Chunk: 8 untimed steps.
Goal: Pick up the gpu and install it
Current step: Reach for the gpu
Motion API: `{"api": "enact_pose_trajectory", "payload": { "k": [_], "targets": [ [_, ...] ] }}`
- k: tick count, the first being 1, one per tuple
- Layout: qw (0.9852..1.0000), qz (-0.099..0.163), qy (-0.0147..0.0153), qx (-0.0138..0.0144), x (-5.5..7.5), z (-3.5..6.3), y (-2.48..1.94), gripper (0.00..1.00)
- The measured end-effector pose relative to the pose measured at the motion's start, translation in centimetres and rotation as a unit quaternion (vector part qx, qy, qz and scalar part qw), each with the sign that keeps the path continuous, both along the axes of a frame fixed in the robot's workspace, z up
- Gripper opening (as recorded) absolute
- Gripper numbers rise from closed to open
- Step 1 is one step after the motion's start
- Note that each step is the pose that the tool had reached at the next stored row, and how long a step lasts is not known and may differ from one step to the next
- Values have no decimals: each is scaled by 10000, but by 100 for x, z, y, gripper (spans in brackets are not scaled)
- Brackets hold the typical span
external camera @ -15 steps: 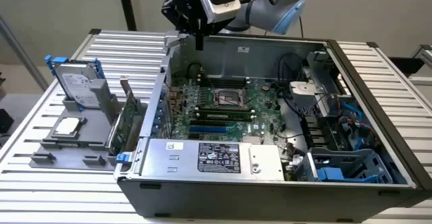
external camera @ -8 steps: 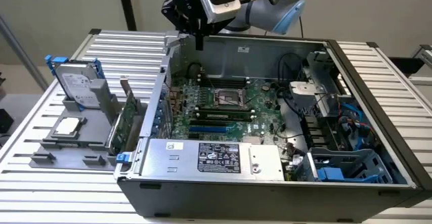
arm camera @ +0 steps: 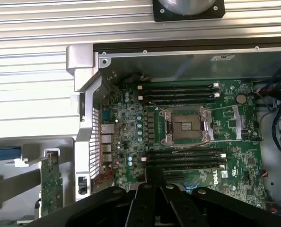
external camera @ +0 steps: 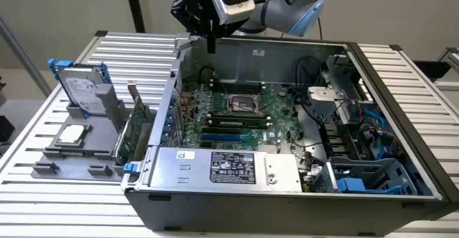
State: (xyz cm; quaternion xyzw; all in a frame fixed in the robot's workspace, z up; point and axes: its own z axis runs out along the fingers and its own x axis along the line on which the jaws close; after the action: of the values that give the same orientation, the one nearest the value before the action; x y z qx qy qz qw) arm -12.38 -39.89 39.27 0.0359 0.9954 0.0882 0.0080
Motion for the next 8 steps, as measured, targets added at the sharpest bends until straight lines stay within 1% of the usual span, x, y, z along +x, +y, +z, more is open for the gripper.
{"api": "enact_pose_trajectory", "payload": {
  "k": [5, 6, 7, 8],
  "targets": [
    [10000, -1, 0, -1, -228, -1, -1, 0],
    [10000, -1, -1, -9, -272, -1, -1, 0],
    [10000, -1, 0, -28, -319, -1, -1, 0],
    [10000, -1, 0, -54, -366, -2, -2, 0]
  ]
}}
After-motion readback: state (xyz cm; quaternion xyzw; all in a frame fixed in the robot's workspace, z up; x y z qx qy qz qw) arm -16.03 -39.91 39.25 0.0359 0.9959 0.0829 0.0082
